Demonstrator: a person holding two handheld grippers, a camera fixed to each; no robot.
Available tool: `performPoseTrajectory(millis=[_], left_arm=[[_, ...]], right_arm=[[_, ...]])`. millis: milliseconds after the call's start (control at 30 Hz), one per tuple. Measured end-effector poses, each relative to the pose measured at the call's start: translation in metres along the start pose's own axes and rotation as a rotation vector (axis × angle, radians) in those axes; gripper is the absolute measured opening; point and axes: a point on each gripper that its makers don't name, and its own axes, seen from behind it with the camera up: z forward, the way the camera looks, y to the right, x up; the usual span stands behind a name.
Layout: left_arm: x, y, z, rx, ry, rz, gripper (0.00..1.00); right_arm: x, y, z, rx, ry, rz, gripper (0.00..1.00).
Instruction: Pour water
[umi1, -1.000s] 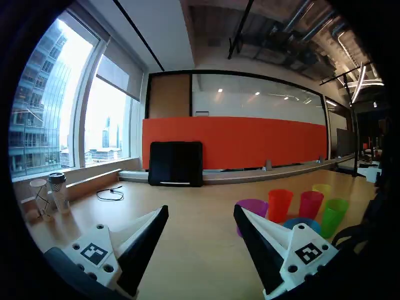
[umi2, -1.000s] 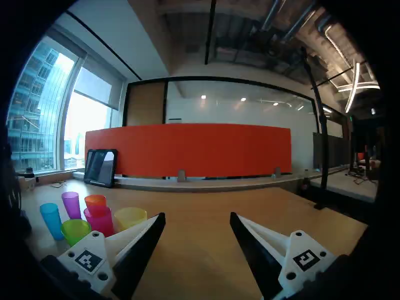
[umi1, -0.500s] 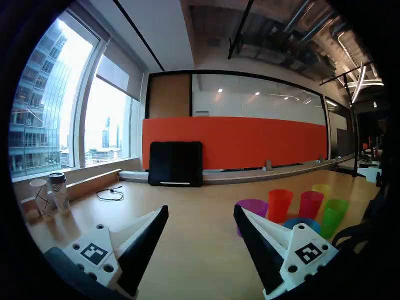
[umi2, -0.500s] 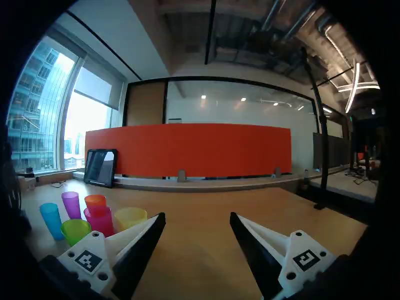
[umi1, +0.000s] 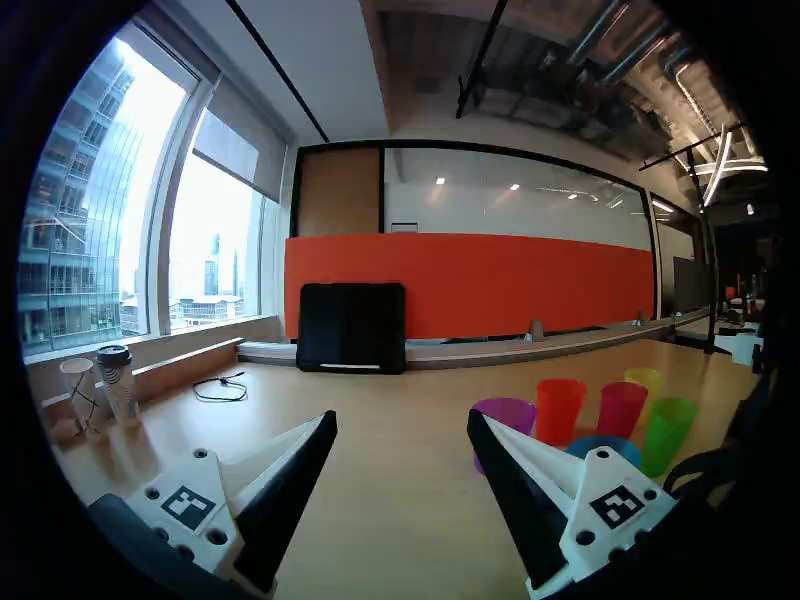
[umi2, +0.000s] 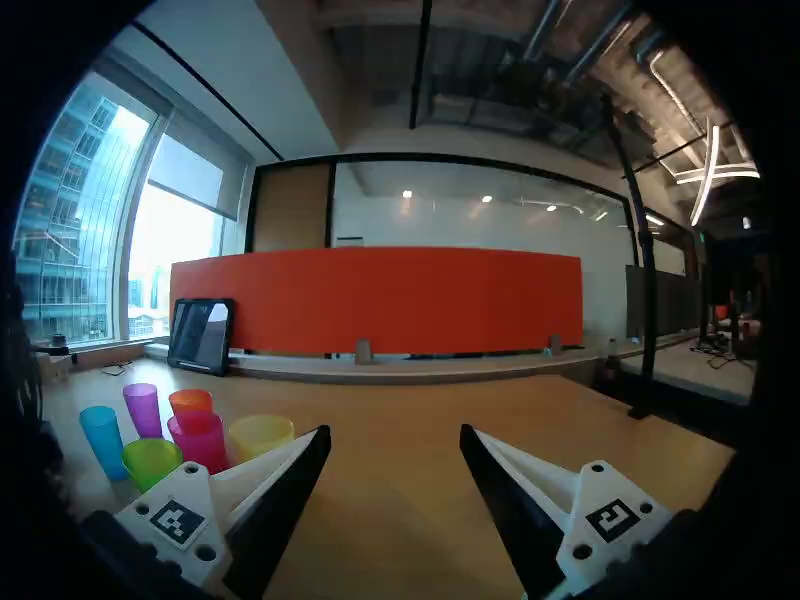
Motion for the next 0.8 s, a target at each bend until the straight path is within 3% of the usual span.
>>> performPoseTrajectory(millis=[800], left_arm=[[-0.0004,0.0014,0.0009,0.0,0.0,-0.001,0.97]], right_arm=[[-0.0002,0.0009,0.0005,0.0,0.0,0.0,1.0]])
